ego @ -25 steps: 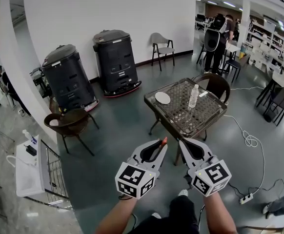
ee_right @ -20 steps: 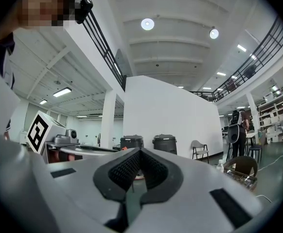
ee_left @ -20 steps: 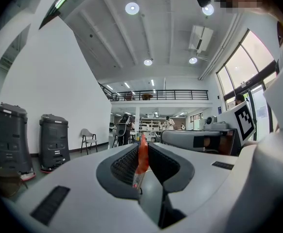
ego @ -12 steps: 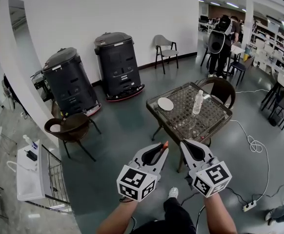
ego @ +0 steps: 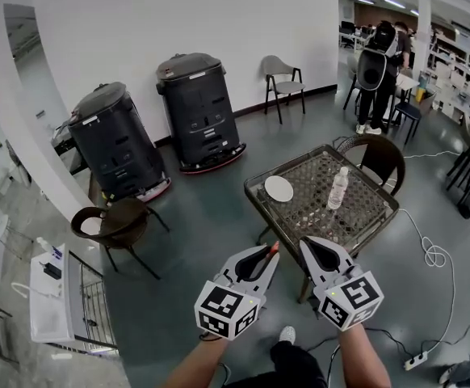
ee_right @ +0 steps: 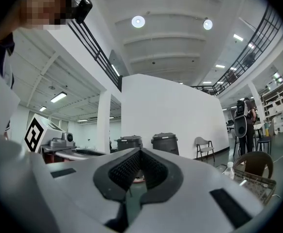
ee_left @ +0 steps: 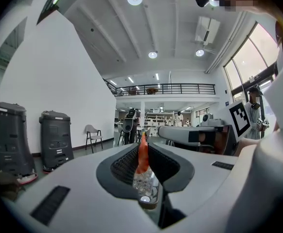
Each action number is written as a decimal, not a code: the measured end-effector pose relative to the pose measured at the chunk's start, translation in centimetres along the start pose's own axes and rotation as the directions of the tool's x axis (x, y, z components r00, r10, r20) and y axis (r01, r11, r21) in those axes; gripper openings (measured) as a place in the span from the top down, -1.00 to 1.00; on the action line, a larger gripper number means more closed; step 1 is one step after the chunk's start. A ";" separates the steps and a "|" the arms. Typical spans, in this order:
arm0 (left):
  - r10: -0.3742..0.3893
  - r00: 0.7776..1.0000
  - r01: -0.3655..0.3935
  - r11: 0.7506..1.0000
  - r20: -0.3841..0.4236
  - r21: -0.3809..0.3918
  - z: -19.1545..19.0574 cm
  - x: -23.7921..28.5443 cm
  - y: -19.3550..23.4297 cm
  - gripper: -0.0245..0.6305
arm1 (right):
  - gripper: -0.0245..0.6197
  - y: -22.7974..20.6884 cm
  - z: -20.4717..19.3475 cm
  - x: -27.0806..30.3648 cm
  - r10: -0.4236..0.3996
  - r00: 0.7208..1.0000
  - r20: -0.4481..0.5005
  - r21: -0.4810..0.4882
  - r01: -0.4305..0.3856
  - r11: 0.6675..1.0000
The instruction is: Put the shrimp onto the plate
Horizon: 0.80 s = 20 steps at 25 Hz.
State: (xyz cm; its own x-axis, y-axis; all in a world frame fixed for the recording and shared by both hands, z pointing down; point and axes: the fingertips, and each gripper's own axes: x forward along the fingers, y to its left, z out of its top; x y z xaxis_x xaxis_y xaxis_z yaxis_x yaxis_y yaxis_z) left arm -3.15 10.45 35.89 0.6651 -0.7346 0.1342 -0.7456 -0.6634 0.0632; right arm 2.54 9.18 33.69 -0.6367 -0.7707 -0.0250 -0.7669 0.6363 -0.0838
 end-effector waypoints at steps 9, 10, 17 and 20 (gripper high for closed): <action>0.060 0.998 -0.060 0.998 -0.025 -0.016 1.0 8.5 5.0 0.71 | 0.91 -8.3 -0.2 6.1 0.053 0.998 -0.022 0.028 -0.052 0.998; 0.068 0.997 -0.068 0.998 -0.029 -0.014 1.1 9.3 5.4 0.71 | 0.91 -9.2 -0.3 6.6 0.057 0.998 -0.022 0.032 -0.056 0.998; 0.103 0.992 -0.103 0.995 -0.071 -0.003 1.1 12.8 8.1 0.71 | 0.91 -12.8 -0.8 9.7 0.080 0.997 -0.019 0.064 -0.079 0.995; 0.107 0.991 -0.108 0.994 -0.083 -0.004 0.6 13.9 9.1 0.71 | 0.91 -13.9 -1.2 10.7 0.081 0.996 -0.023 0.067 -0.079 0.995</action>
State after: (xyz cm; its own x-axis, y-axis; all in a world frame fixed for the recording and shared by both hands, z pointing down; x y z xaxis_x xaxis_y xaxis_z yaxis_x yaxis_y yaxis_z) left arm -0.67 -5.82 37.75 0.5755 -0.7870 0.2221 -0.8131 -0.5798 0.0525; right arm 6.34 -7.88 35.74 -0.6983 -0.7157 -0.0091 -0.7069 0.6916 -0.1485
